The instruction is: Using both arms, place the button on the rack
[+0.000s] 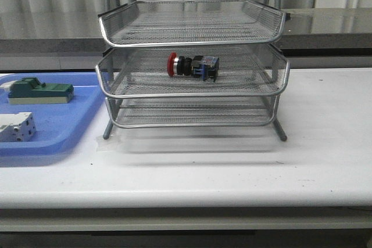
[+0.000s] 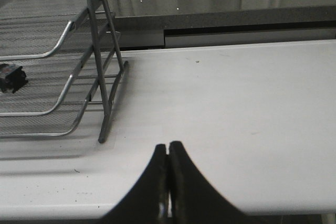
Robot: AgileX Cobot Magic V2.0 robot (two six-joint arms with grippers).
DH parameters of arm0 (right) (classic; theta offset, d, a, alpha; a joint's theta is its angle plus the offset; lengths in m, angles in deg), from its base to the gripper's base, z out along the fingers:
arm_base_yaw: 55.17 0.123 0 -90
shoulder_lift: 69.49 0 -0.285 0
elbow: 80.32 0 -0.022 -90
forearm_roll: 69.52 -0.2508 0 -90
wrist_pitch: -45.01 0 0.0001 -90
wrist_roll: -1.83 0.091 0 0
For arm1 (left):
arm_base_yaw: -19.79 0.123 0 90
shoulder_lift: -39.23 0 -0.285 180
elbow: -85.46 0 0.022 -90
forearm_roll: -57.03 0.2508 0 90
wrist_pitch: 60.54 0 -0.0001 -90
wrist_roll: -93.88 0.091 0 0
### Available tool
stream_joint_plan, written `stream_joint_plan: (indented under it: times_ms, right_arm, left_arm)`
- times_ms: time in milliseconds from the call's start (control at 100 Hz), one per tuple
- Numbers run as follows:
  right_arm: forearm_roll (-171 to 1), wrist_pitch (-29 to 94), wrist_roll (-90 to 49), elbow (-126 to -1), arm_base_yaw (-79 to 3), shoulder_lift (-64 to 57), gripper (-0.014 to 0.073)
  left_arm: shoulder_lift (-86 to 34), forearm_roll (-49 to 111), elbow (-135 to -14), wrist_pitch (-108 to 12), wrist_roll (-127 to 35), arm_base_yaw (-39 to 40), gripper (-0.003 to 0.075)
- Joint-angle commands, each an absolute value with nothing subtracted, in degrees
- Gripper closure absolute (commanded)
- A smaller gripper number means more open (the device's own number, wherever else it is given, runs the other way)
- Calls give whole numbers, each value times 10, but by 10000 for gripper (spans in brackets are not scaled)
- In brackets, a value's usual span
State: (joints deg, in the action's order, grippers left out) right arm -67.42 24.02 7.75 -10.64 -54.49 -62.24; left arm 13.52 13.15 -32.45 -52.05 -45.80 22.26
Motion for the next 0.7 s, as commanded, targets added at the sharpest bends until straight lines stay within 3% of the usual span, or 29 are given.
stream_joint_plan:
  times_ms: [0, 360, 690]
  right_arm:
    - [-674, 303, 71, -106, -549, -635, 654]
    - [-674, 414, 72, -25, -549, -635, 654]
    - [-674, 417, 72, -23, -549, -635, 654]
  left_arm:
    - [132, 122, -340, -551, -461, 223, 740]
    - [132, 122, -340, -551, -461, 223, 740]
    - [132, 122, -340, -551, -461, 223, 740]
